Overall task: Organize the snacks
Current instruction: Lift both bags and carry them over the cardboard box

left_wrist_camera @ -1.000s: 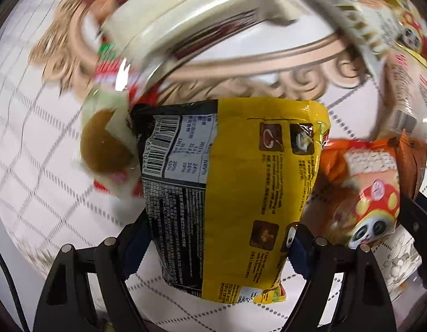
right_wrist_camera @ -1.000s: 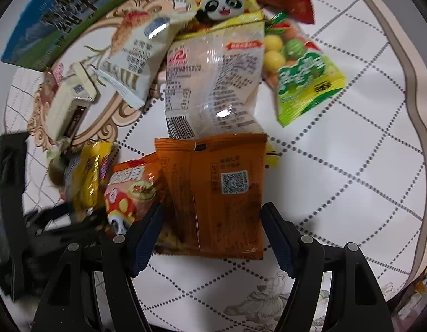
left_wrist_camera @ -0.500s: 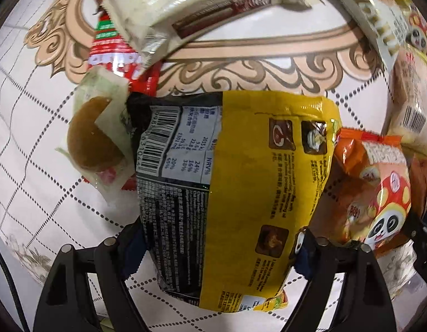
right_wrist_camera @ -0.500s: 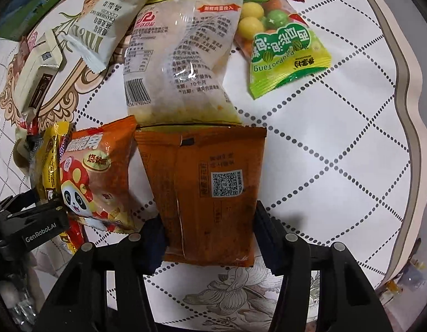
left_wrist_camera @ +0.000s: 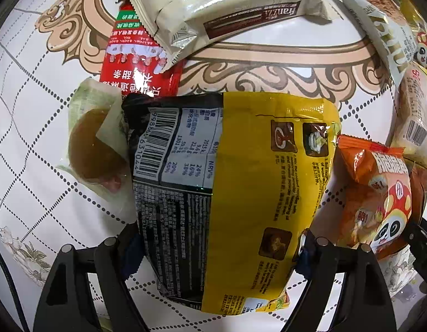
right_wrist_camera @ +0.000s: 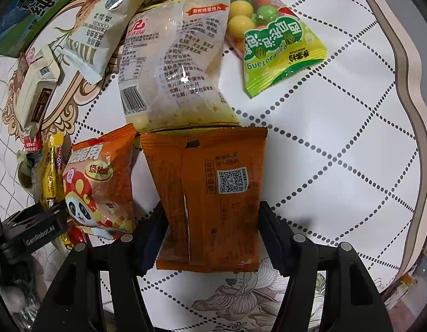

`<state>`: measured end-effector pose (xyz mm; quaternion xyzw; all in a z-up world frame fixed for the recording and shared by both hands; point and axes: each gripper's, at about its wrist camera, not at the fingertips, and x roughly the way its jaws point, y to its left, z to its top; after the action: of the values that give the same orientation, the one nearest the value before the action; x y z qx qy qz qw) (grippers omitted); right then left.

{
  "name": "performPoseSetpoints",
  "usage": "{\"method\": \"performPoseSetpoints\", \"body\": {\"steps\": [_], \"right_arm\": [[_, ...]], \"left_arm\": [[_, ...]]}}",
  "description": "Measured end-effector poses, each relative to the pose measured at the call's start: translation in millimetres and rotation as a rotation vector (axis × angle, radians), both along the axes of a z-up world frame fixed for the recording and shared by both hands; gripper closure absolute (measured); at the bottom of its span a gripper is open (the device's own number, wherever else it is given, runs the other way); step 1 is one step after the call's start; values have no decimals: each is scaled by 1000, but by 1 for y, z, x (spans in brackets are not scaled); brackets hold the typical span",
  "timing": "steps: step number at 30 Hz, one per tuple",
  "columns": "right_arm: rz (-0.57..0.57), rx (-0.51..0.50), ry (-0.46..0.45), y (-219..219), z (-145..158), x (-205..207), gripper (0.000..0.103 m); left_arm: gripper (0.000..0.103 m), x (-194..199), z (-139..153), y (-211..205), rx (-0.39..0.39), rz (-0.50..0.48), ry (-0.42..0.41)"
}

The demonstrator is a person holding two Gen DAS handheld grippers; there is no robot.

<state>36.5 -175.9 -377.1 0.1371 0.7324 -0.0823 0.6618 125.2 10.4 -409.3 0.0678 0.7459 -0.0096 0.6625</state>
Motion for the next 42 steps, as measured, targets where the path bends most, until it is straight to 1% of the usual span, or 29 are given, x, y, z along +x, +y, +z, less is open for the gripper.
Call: {"method": "performPoseSetpoints", "body": {"steps": [3,6,8,13,15,18,19,21,24,27,28,29,30,32,33,36,39,41,42], "right_arm": [[7,-24,-7,5,-2,0,36],[21,-72,-21,10,1,-2,43],[22,-79,-29,10,3,-3,45],[1,-91,-49,8,14,-13,48],[-8,-93,-67,10,23,-17,49],[-20,-102,-108,11,42,-26,49],[-28,-97,-122,11,51,-27,49],[-42,-82,-153,13,69,-32,49],[-47,-61,-206,14,100,-44,49],[-41,-28,-256,18,134,-46,49],[-39,-16,-271,26,146,-44,49],[-30,-6,-289,29,159,-42,49],[-23,1,-305,42,165,-34,49],[0,20,-348,47,190,-21,49],[7,27,-365,51,197,-12,49],[38,58,-426,47,234,24,49],[76,65,-483,41,262,77,49],[92,58,-506,36,267,110,49],[102,57,-510,33,267,131,49]], "left_arm": [[19,-2,2,1,8,-12,-20],[19,-6,7,1,45,-36,-61],[19,-10,9,1,51,-43,-82],[19,-15,23,12,23,-33,-95],[19,-20,29,20,9,-34,-102],[19,-24,40,24,-21,-43,-116],[19,-26,42,30,-27,-47,-119],[19,-25,53,29,-53,-64,-132],[19,-26,79,34,-88,-94,-171],[19,-24,117,35,-153,-87,-209],[19,-24,129,36,-169,-85,-218],[19,-18,141,35,-191,-79,-228],[19,-13,151,35,-213,-74,-236],[19,6,177,29,-255,-64,-256],[19,15,187,25,-270,-61,-267],[19,59,222,10,-311,-57,-307],[19,103,247,-7,-308,-61,-344],[19,145,256,-19,-291,-49,-358],[19,165,257,-25,-286,-37,-357]]}}
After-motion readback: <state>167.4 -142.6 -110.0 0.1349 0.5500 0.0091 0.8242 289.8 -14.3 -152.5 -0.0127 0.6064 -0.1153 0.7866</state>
